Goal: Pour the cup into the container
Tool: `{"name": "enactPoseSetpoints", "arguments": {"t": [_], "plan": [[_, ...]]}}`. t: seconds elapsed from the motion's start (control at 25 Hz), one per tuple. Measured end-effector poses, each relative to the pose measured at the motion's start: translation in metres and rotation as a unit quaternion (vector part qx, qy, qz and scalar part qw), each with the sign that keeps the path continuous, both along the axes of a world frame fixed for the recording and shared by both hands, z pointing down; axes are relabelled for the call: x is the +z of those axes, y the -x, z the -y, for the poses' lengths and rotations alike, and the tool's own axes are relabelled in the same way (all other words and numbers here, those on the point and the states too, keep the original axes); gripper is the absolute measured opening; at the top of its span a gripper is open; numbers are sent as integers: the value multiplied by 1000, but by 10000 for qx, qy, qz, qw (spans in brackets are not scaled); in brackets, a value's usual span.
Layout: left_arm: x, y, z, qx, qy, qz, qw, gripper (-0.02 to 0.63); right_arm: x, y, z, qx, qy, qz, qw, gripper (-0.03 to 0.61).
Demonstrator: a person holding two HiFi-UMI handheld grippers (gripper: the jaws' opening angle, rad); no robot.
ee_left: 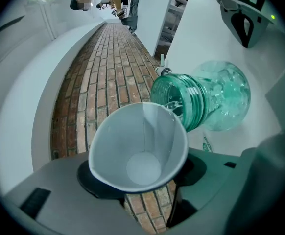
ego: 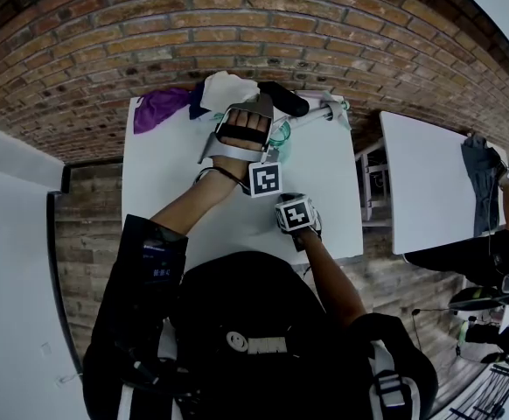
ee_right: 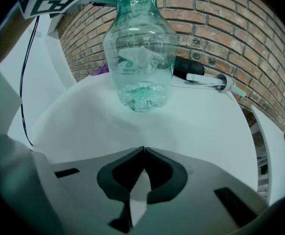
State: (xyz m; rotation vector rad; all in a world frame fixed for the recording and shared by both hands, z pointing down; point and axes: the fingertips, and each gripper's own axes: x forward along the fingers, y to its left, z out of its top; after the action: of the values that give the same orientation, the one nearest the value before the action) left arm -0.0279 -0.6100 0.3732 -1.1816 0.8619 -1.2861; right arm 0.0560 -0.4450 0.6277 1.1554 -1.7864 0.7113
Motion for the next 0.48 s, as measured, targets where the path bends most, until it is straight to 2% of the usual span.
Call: {"name": "enactPoseSetpoints", "arguments": {"t": [0.48], "plan": [[0,0,-1,10,-81,93,9999,291,2,0,1,10,-64,-4,10000,5]]}}
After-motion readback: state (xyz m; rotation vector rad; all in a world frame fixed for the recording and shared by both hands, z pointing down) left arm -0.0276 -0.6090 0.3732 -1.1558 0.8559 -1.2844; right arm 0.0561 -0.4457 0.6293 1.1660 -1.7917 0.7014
